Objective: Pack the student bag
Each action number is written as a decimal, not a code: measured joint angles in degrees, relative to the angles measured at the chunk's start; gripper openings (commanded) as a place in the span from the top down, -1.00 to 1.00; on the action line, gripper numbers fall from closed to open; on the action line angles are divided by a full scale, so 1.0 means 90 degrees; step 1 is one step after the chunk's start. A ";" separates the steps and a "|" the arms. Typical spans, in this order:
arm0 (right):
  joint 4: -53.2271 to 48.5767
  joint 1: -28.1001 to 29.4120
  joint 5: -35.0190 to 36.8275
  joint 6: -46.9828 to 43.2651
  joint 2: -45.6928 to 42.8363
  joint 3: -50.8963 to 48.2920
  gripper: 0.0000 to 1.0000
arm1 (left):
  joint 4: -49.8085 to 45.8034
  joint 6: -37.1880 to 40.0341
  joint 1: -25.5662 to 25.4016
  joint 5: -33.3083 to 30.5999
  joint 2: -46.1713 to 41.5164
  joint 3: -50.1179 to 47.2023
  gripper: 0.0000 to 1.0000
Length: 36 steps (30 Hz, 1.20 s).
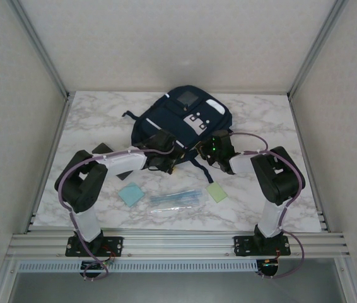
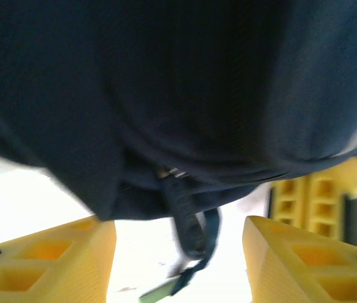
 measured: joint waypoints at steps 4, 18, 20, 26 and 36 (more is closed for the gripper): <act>0.0000 0.0000 0.0002 0.0000 0.0000 0.0000 1.00 | 0.0386 -0.0406 0.0073 -0.0049 0.0000 -0.0063 0.09; -0.0007 0.0000 0.0015 -0.0029 0.0000 0.0000 1.00 | 0.0559 -0.0738 0.0080 0.0002 0.0063 -0.0313 1.00; -0.0017 0.0000 0.0032 -0.0066 0.0000 0.0000 1.00 | 0.0510 -0.0593 0.0100 0.0066 0.0061 -0.0313 1.00; -0.0221 -0.0007 -0.0002 -0.0379 0.0000 0.0066 1.00 | -0.0216 0.0631 0.0376 0.0627 0.0061 0.0010 1.00; -0.0787 -0.0034 -0.0240 -0.1005 -0.0100 0.0299 1.00 | -0.2633 0.3934 0.0811 0.1241 0.0386 0.1562 1.00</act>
